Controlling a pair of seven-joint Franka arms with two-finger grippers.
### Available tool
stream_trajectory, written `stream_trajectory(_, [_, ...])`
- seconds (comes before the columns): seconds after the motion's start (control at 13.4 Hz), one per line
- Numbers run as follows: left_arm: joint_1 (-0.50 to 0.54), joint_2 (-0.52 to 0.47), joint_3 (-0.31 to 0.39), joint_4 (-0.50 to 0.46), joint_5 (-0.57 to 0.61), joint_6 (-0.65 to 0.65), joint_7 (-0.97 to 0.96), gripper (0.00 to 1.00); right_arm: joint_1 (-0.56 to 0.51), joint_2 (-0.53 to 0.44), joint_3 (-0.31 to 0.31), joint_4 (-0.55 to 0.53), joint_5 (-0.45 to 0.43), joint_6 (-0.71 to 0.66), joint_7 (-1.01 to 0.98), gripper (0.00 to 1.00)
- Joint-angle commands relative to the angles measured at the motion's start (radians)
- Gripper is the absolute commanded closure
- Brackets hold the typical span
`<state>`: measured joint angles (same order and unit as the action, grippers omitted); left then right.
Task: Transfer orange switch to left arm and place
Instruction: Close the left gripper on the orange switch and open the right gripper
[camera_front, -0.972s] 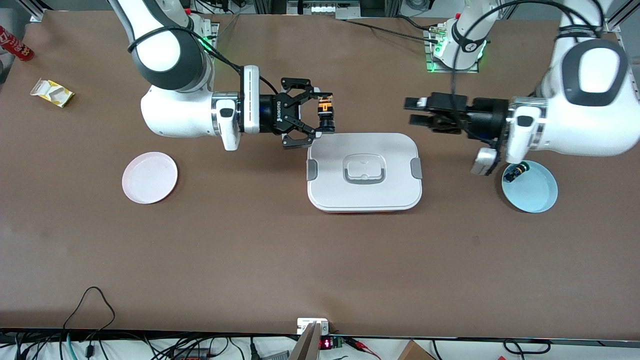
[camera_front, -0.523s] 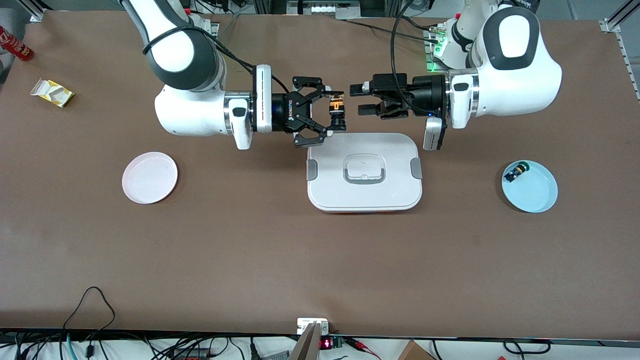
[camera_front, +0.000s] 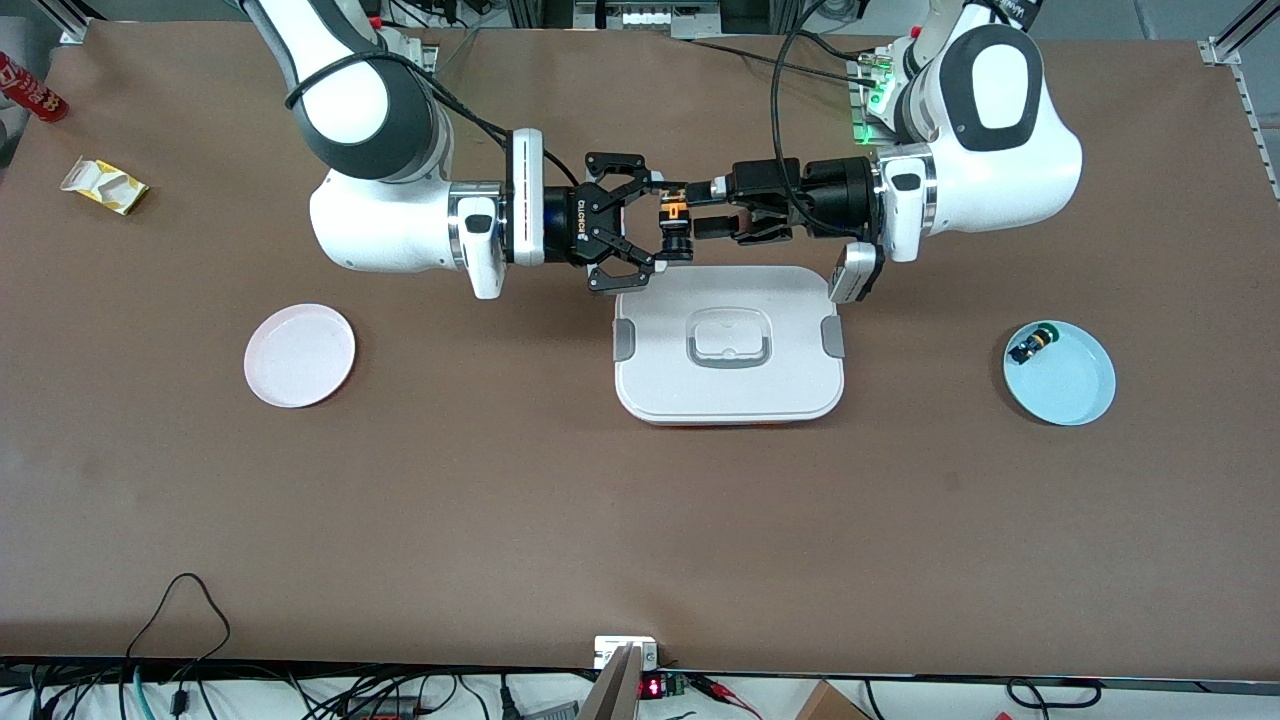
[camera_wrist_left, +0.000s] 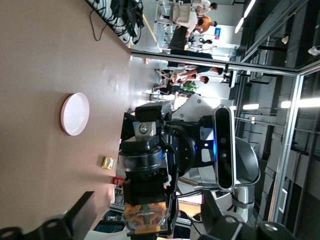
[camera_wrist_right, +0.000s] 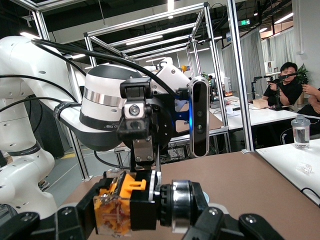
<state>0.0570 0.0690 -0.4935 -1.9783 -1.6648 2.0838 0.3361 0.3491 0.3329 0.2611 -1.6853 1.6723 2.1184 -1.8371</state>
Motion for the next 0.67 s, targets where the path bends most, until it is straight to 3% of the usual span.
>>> stream_trajectory(0.0, [-0.019, 0.009, -0.008, -0.002, -0.041, 0.024, 0.049, 0.13, 0.013, 0.006, -0.005, 0.024, 0.026, 0.012, -0.021, 0.91])
stream_trajectory(0.22, [-0.025, 0.018, -0.014, -0.001, -0.041, 0.044, 0.049, 0.36, 0.013, 0.005, -0.008, 0.024, 0.026, 0.009, -0.024, 0.91])
stream_trajectory(0.37, [-0.026, 0.017, -0.016, -0.001, -0.041, 0.044, 0.049, 0.57, 0.013, 0.005, -0.008, 0.024, 0.026, 0.011, -0.024, 0.91])
stream_trajectory(0.6, [-0.025, 0.015, -0.016, 0.001, -0.041, 0.042, 0.049, 0.65, 0.013, 0.005, -0.008, 0.024, 0.026, 0.011, -0.024, 0.91])
